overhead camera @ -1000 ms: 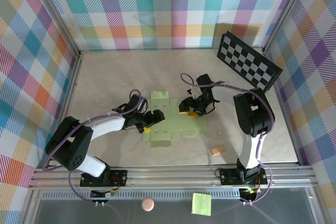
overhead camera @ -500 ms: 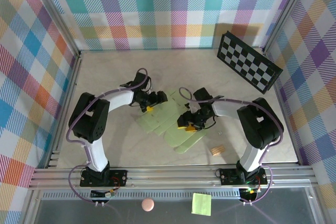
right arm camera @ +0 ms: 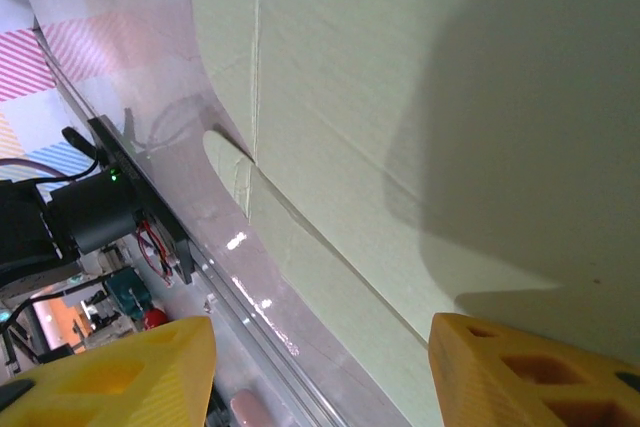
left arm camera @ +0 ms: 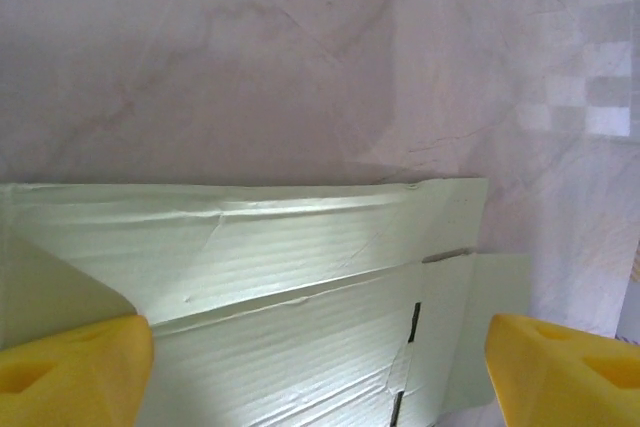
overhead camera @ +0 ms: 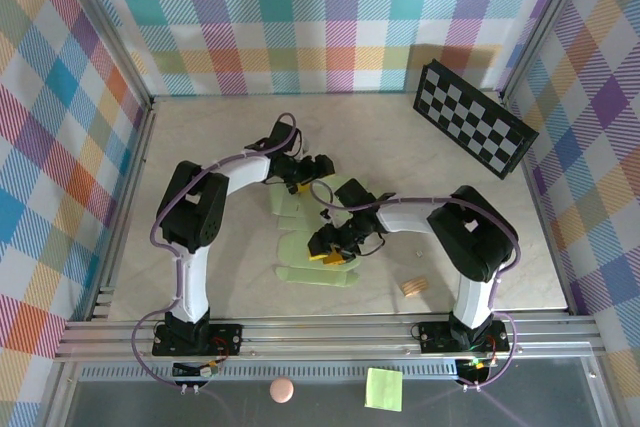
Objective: Fold the paper box
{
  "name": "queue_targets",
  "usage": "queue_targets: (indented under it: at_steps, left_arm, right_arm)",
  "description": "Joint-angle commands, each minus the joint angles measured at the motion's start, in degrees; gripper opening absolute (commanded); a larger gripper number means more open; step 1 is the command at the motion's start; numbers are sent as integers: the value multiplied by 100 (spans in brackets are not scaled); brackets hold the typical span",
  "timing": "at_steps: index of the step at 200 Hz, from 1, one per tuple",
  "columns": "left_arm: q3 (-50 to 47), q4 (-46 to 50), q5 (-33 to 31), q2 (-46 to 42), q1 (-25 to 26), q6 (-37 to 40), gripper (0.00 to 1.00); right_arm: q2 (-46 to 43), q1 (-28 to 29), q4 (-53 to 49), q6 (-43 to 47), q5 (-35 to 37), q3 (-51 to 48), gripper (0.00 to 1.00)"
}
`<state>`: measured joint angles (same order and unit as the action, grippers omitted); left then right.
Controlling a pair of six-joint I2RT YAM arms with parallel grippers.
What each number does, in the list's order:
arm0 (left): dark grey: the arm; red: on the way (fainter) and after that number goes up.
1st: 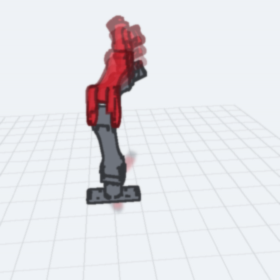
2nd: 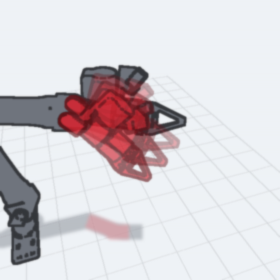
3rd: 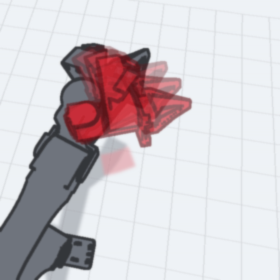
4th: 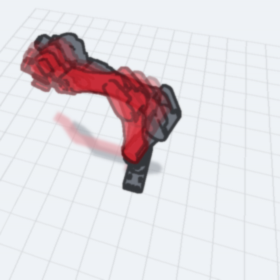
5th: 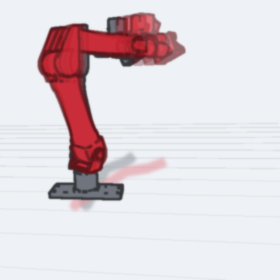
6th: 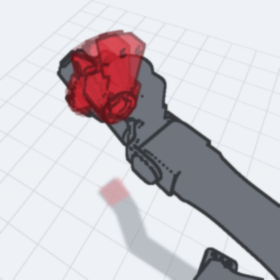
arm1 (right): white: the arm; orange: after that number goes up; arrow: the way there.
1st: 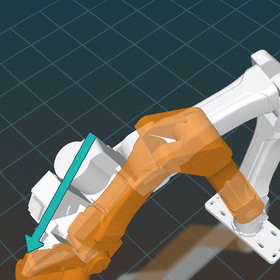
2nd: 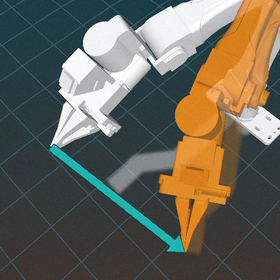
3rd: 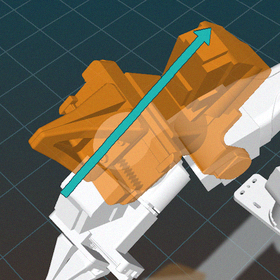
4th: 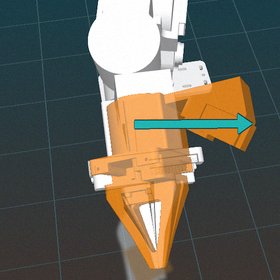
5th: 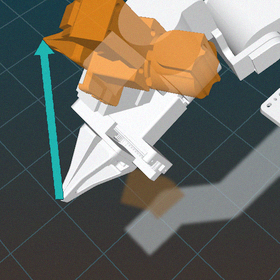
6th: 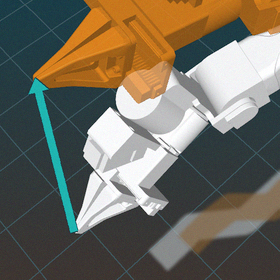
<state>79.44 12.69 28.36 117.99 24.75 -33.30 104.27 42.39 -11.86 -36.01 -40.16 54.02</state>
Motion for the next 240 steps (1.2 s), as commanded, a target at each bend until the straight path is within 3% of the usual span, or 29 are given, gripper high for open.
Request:
queue_targets:
  at_steps: [1, 50, 112, 156, 240]
  left_arm:
    - [-444, 107, 180, -594, 79, -177, 86]
    - [-1485, 86, -399, -2044, -115, -70, 86]
    - [-2323, 543, -801, -2978, -146, 47, 84]
    - [-2612, 77, -113, -2735, -36, -94, 84]
    - [-2514, -397, 138, -1710, 783, -281, 85]
  right_arm:
    - [-357, -144, -44, 155, 480, 209, 59]
    - [-668, -653, -203, 174, 527, 369, 57]
    - [379, -785, -612, 259, 361, 1498, 54]
    - [720, -817, -1015, 518, 591, 1641, 54]
    - [688, -1216, -1020, 777, 641, 1136, 53]
